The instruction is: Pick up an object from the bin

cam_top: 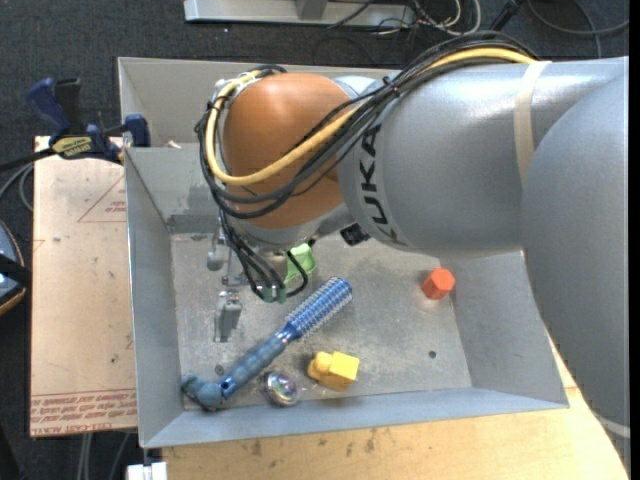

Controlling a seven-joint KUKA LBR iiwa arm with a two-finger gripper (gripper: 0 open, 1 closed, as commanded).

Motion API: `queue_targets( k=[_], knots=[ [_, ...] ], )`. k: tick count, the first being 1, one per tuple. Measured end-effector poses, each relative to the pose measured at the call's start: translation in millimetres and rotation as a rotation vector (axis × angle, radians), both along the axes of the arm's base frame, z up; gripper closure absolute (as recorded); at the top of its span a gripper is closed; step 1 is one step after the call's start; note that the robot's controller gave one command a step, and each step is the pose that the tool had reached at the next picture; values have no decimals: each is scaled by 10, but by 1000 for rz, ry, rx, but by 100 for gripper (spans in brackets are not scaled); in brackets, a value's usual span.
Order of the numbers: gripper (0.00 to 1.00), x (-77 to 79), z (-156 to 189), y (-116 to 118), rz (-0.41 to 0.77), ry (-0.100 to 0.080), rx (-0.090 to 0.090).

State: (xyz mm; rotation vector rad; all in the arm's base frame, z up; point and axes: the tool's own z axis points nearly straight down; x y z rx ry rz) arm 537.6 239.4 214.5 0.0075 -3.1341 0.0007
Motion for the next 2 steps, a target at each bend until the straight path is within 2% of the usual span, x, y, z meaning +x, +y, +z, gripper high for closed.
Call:
queue_targets(
  k=[1, 2],
  knots=[
    [0, -473, -1299, -244, 459, -23, 5],
    [0, -531, -1140, -168, 577, -12, 5]
  ],
)
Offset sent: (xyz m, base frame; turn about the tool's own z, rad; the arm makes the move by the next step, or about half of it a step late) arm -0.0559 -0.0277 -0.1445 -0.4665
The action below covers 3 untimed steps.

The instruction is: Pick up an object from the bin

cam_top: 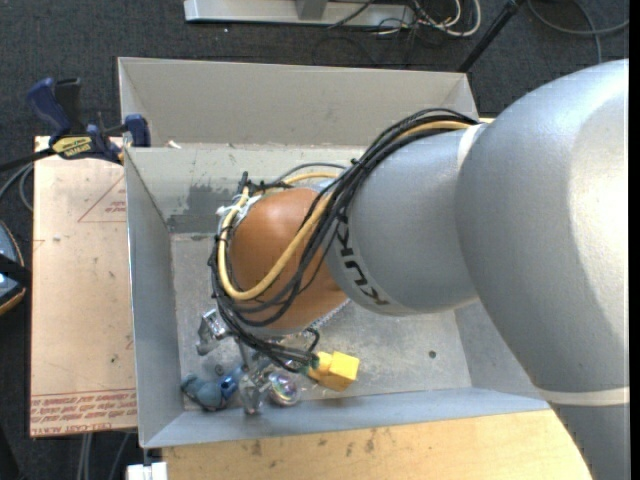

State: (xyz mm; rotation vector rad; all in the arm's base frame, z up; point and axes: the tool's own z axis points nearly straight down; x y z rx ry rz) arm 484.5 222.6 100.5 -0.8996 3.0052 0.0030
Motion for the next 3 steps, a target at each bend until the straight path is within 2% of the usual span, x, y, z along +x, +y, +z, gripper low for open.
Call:
queue_targets(
  k=[1, 2, 3],
  knots=[
    [0, -39, 28, 3, 190, -1, 0],
    [0, 31, -241, -20, 280, -22, 5],
    [0, 61, -220, -7, 277, -7, 1]
  ],
)
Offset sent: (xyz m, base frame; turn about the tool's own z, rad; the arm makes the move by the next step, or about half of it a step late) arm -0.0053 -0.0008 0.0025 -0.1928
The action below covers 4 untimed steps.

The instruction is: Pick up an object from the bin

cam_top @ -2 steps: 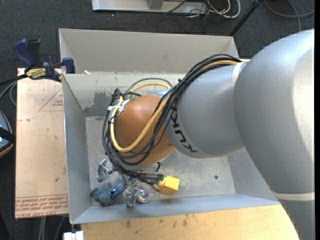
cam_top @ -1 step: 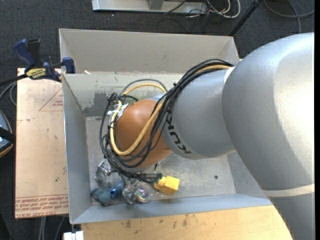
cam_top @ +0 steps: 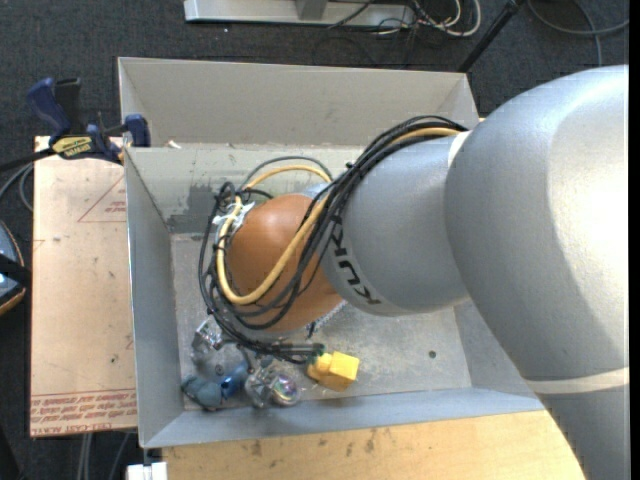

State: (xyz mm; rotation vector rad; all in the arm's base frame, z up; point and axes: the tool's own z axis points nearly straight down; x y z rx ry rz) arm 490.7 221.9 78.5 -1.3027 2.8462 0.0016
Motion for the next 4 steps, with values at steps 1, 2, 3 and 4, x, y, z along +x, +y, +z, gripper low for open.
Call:
queue_targets(
  k=[1, 2, 3, 4],
  knots=[
    [100, -19, -3, 8, 0, 7, -1],
    [100, -9, 390, 19, -3, 6, -2],
    [100, -6, 544, 27, -6, 8, -3],
    [100, 1, 1170, 36, -9, 4, -2]
  ],
)
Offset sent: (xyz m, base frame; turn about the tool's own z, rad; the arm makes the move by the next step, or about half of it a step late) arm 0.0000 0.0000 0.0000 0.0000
